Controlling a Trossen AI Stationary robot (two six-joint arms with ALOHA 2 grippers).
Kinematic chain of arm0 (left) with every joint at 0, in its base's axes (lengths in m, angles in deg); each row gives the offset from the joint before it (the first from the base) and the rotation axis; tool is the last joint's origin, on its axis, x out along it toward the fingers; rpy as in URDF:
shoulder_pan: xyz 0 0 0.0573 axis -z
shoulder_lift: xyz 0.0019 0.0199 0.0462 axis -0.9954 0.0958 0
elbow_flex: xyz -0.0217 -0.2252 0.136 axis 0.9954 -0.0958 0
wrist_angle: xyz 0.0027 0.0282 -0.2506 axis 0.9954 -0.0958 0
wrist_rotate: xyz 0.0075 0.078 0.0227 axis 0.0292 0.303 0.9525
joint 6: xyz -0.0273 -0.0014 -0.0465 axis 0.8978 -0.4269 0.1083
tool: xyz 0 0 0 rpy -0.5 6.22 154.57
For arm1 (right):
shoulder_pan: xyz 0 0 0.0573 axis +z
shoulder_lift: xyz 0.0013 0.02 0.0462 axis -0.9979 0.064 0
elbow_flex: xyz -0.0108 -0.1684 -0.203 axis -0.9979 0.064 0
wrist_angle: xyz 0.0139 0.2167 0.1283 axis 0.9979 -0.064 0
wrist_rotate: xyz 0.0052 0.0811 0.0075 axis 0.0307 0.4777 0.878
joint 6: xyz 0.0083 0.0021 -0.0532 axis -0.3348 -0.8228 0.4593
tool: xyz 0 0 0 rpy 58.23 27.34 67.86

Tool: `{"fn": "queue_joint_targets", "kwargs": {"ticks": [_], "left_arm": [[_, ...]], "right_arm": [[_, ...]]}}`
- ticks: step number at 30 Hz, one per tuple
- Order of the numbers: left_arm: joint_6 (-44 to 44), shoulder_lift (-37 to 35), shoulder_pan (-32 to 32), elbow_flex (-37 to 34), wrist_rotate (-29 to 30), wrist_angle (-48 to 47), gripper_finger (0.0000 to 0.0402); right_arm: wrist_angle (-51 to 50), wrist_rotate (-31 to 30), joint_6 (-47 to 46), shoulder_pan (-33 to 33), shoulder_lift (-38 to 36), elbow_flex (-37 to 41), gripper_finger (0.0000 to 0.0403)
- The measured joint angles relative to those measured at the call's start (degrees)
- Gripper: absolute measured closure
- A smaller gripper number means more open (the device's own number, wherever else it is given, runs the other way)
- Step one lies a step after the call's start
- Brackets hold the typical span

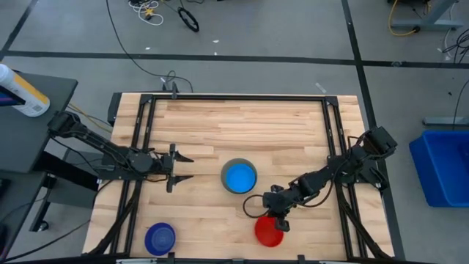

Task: Nest bowls inside each other
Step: Stack the red bowl on top of the light blue bowl

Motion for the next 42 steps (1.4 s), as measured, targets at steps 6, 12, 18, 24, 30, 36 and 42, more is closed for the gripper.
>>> {"fn": "queue_joint_targets", "kwargs": {"ticks": [6, 12, 18, 24, 30, 36, 42], "left_arm": [[0.1, 0.0, 0.0, 0.0, -0.1, -0.4, 0.0109], [0.1, 0.0, 0.0, 0.0, -0.3, -0.4, 0.0109], [0.3, 0.0, 0.0, 0.0, -0.3, -0.4, 0.0109], [0.9, 0.0, 0.0, 0.0, -0.3, -0.4, 0.0109], [1.1, 0.0, 0.0, 0.0, -0.5, -0.5, 0.0109], [1.0, 0.0, 0.0, 0.0, -0.7, -0.6, 0.0109], [1.0, 0.0, 0.0, 0.0, -0.7, -0.5, 0.0109]], "right_arm": [[6.1, -7.1, 6.4, 2.4, 0.0, 0.0, 0.0399], [14.4, -14.2, 13.3, 2.2, 0.0, -0.1, 0.0401], [14.1, -22.8, 19.8, -3.3, 0.0, -2.8, 0.0401], [11.2, -25.0, 29.3, -11.2, -0.1, -6.8, 0.0402], [5.2, -25.9, 33.9, -16.1, -1.1, -10.4, 0.0402], [3.7, -27.9, 36.3, -16.8, -5.9, -12.0, 0.0403], [-1.0, -30.4, 36.6, -20.6, -8.2, -12.3, 0.0403]]}}
